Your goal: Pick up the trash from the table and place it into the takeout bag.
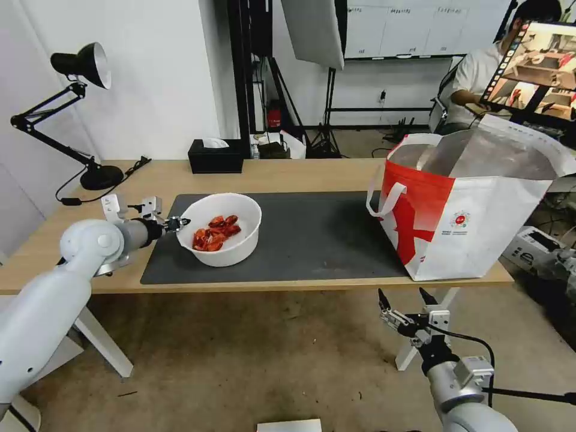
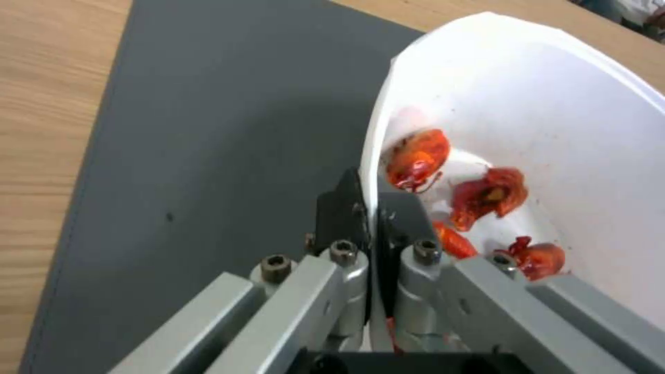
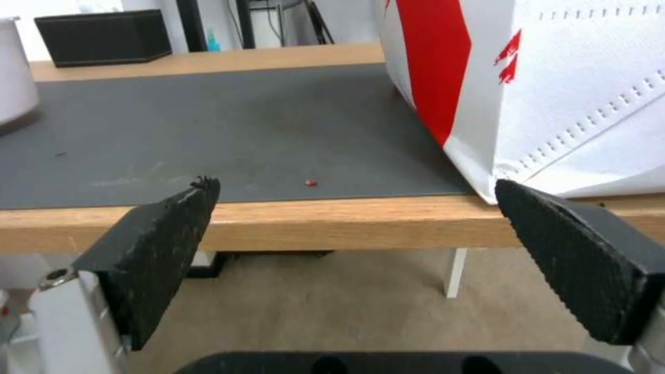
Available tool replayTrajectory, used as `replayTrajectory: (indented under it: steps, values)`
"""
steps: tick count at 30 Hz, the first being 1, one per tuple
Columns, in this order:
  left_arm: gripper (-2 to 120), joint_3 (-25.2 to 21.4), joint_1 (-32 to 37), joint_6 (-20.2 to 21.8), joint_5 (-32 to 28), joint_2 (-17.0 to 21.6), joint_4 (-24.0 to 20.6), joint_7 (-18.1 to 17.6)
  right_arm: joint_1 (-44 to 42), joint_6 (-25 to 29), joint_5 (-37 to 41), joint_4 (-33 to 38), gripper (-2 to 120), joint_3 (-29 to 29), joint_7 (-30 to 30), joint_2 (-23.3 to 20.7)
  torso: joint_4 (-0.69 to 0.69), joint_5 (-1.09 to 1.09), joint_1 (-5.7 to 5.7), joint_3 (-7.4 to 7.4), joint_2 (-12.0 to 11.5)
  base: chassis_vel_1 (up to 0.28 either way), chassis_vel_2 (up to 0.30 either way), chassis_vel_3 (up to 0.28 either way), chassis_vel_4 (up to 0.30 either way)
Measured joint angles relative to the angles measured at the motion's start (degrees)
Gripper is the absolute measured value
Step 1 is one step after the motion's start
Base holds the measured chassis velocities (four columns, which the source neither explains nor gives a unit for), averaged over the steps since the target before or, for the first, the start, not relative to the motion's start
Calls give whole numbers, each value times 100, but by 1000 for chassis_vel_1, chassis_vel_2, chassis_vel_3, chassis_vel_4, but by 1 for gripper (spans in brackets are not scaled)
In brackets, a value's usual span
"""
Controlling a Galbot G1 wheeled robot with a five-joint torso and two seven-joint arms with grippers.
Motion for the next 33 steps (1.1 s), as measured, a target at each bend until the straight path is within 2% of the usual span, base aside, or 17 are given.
replayTrajectory:
  steps: [4, 7, 10, 11, 14, 19, 26, 33]
  values:
    - [0, -102, 51, -162, 24, 19, -169, -6, 0, 0, 0, 0, 100, 0, 0, 0, 0, -1, 0, 0, 0, 0, 0, 0, 0]
    - [0, -201, 47, -588, 241, 65, -500, -209, 0, 0, 0, 0, 100, 0, 0, 0, 1, 0, 0, 0, 0, 0, 0, 0, 0]
    - [0, -209, 31, -733, 277, 66, -578, -290, 0, 0, 0, 0, 100, 0, 0, 0, 0, 0, 0, 0, 0, 0, 0, 0, 0]
    - [0, -227, 16, -943, 375, 73, -687, -369, 0, 0, 0, 0, 100, 0, 0, 0, 0, 0, 0, 0, 0, 0, 0, 0, 0]
    - [0, -250, 17, -1120, 474, 87, -793, -426, 0, 0, 0, 0, 100, 0, 0, 0, 0, 0, 0, 0, 0, 0, 0, 0, 0]
    - [0, -325, 153, -1738, 763, 93, -1088, -574, 0, 0, 0, 0, 100, 0, 0, 0, 0, 1, 0, 0, 0, 0, 0, 0, 0]
    - [0, -432, 380, -1982, 848, 43, -1266, -690, 0, 0, 0, 0, 100, 0, 0, 0, 0, 0, 0, 0, 0, 0, 0, 0, 0]
    - [0, -453, 439, -1997, 854, 9, -1438, -685, 0, 0, 0, 0, 100, 0, 0, 0, 0, 0, 0, 0, 0, 0, 0, 0, 0]
